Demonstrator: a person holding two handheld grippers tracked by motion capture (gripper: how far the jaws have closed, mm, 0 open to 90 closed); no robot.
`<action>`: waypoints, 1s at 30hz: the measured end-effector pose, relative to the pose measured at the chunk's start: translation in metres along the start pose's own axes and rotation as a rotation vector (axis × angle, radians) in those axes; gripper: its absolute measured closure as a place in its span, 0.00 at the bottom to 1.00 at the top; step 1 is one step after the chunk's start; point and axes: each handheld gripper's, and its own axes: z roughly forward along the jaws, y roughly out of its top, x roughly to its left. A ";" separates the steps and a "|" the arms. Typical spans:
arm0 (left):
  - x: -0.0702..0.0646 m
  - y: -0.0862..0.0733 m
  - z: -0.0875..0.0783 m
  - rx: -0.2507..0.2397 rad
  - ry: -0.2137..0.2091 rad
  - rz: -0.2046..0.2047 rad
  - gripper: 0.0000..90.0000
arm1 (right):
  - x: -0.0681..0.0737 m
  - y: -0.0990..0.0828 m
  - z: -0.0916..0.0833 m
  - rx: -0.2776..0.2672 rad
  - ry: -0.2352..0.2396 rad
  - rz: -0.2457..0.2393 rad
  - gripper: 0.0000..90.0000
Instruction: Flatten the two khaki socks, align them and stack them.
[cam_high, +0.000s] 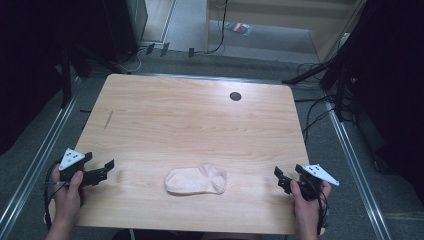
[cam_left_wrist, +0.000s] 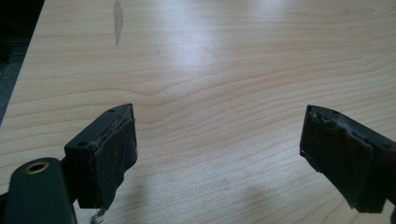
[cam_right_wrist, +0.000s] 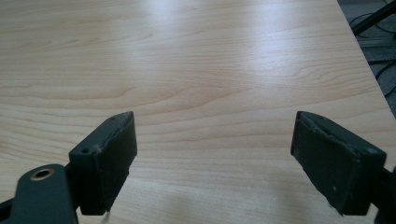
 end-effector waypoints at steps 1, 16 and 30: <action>-0.001 0.000 0.000 -0.002 0.002 0.006 0.12 | 0.000 -0.001 0.001 0.003 0.000 -0.001 0.16; -0.001 0.001 0.002 0.013 0.005 -0.002 0.14 | 0.000 -0.004 0.002 -0.005 -0.040 0.025 0.20; 0.000 0.002 0.004 0.021 -0.004 -0.011 0.14 | -0.004 -0.004 0.003 0.004 -0.040 0.054 0.19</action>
